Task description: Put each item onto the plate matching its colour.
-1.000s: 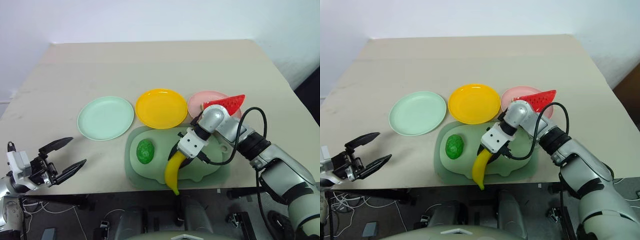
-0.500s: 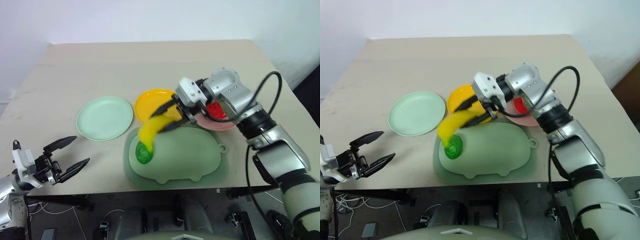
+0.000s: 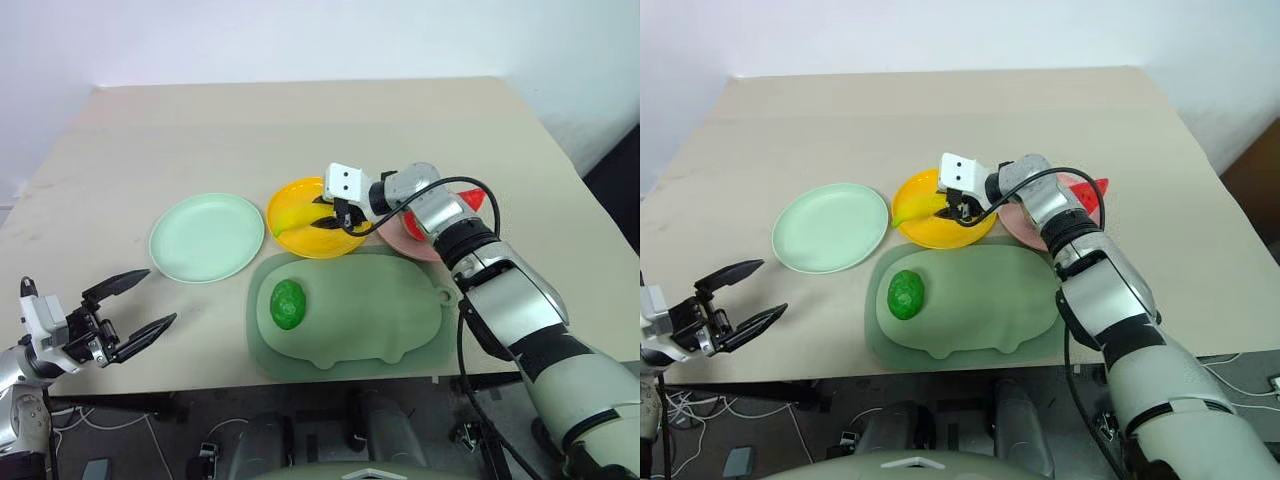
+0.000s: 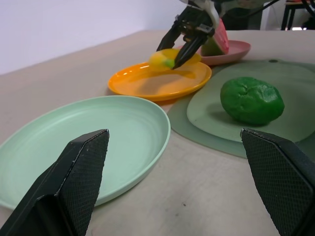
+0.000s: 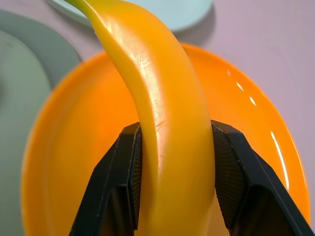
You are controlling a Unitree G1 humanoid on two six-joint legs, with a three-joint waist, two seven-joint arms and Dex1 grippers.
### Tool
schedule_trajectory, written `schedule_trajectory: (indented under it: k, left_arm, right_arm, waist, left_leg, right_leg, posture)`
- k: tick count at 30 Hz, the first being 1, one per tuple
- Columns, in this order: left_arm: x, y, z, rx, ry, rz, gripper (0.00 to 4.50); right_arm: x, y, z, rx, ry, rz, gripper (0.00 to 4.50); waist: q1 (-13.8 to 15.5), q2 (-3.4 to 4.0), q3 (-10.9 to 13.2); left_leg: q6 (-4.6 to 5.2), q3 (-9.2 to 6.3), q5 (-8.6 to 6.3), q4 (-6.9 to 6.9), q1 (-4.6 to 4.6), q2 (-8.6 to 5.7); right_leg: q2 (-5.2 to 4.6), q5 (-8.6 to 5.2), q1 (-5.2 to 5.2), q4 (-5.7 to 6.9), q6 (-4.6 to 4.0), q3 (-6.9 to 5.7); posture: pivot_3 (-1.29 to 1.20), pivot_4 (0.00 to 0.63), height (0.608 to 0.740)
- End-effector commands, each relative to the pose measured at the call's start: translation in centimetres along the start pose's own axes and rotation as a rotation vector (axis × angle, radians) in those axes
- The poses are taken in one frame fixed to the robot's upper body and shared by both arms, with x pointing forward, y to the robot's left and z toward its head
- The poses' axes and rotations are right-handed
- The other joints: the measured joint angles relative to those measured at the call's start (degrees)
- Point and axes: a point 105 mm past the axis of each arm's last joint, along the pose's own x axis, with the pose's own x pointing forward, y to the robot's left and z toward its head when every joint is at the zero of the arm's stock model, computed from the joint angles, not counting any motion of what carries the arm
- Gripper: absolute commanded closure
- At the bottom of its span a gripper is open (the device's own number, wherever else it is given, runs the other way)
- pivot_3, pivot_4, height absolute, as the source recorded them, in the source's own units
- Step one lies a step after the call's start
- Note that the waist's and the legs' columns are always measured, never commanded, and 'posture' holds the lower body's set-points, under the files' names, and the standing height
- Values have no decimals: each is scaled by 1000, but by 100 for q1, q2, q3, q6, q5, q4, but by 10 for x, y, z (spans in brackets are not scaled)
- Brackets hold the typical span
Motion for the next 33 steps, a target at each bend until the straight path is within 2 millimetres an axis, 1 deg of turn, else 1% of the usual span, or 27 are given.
schedule_trajectory:
  k: [1, 2, 4, 5, 8, 10, 11, 14, 16, 18, 20, 22, 24, 26, 28, 31, 33]
  left_arm:
    - [-2, 4, 9, 46, -5, 14, 0]
    - [-2, 4, 9, 47, -5, 15, 0]
    - [0, 4, 9, 50, -8, 15, 0]
    - [1, 5, 9, 50, -8, 14, 0]
    - [2, 5, 9, 50, -10, 13, 0]
    - [3, 5, 9, 50, -11, 11, 0]
    - [4, 5, 8, 49, -11, 10, 0]
    - [6, 8, 8, 50, -19, 14, 0]
    - [7, 9, 9, 51, -24, 16, 0]
    - [9, 10, 10, 52, -33, 12, 0]
    - [13, 9, 11, 53, -42, 8, 0]
    - [18, 7, 12, 49, -51, -1, 0]
    - [23, 3, 14, 26, -62, -19, 0]
    - [27, -1, 17, 7, -73, -33, 0]
    - [33, -2, 21, 8, -82, -33, 0]
    - [48, -1, 34, -14, -112, 10, 0]
    - [58, -4, 42, -32, -108, 29, 0]
  right_arm:
    - [-6, -16, 8, -33, 3, -72, 2889]
    - [-6, -17, 7, -19, 6, -75, 2889]
    - [-6, -18, 5, 5, 7, -86, 2179]
    - [-6, -18, 5, 7, 8, -90, 1941]
    - [-6, -19, 5, 16, 4, -95, 956]
    - [-7, -19, 9, 27, -24, -87, 250]
    - [-9, -21, 12, 28, -47, -90, 12]
    - [-22, -28, 30, 46, -159, -97, 12]
    - [-28, -30, 38, 44, -211, -91, 12]
    - [-46, -27, 52, 32, -322, -50, 12]
    - [-73, -18, 65, 10, -441, -1, 12]
    - [-108, -3, 68, 12, -523, 28, 12]
    - [-133, 12, 68, 27, -557, 39, 12]
    - [-149, 21, 65, 28, -556, 24, 12]
    - [-168, 29, 59, 80, -556, 17, 12]
    - [-201, 57, 41, 152, -535, 85, 12]
    - [-217, 72, 32, 217, -524, 109, 12]
  waist:
    - [-23, 0, 0]
    - [-25, 0, 0]
    - [-30, 0, 0]
    - [-35, 0, 0]
    - [-36, 1, 0]
    - [-33, 1, 0]
    - [-33, 1, 0]
    - [-22, 2, 1]
    - [-19, 2, 1]
    - [-16, 3, 2]
    - [4, 2, 1]
    - [61, 1, 0]
    - [147, 1, 1]
    - [153, 2, 2]
    - [141, -1, 3]
    - [180, -4, 4]
    - [211, -8, 6]
  left_leg:
    - [0, 0, 0, 0, 1, 0]
    - [0, 0, 0, 0, 1, 1]
    - [0, -1, 0, -2, 1, 4]
    - [0, 0, 0, -3, 1, 6]
    - [0, 1, 0, -4, 2, 16]
    - [0, 1, 0, -4, 1, 17]
    - [0, 1, 0, -4, 1, 17]
    - [0, 1, 0, -4, 1, 17]
    - [0, -1, 0, -4, -2, 17]
    - [0, -2, 0, -4, -1, 18]
    - [0, -4, 0, -5, -1, 18]
    - [2, -15, -1, -5, -8, 19]
    - [7, -16, -5, -6, -12, 18]
    - [13, -12, -9, -6, -11, 16]
    - [28, -7, -18, -4, -6, 15]
    - [38, -9, -23, -4, 15, 16]
    - [36, -14, -21, -4, 17, 16]
  right_leg:
    - [-1, 0, 0, 0, 0, 1]
    - [0, 0, 0, 0, 0, 1]
    - [2, 0, 0, 0, 0, 0]
    - [3, 0, 0, 0, 0, 1]
    - [4, 0, -1, 0, 0, 0]
    - [4, 0, -1, 0, 0, 1]
    - [4, 0, -1, 0, 0, 0]
    - [3, 0, -1, 0, 0, 1]
    - [3, 0, -1, 0, 0, 0]
    - [3, 1, -1, 0, 1, 0]
    - [3, 1, -1, 0, 1, -1]
    - [0, 1, 1, -7, 2, -13]
    - [-5, 2, 0, -9, 3, -16]
    - [-9, 2, -2, -11, 3, -16]
    - [-10, 2, -4, -14, 3, -14]
    - [-6, 1, 11, -17, 2, -12]
    - [-5, 0, 19, -17, 1, -16]
  posture:
    - [0, 150, 736]
    - [0, 150, 736]
    - [0, 150, 736]
    - [0, 150, 736]
    - [0, 150, 736]
    - [0, 150, 736]
    - [0, 150, 736]
    - [0, 150, 736]
    - [0, 150, 736]
    - [0, 150, 736]
    - [0, 150, 736]
    - [0, 150, 736]
    - [0, 150, 736]
    - [0, 150, 736]
    - [0, 150, 736]
    - [0, 150, 736]
    - [0, 150, 736]
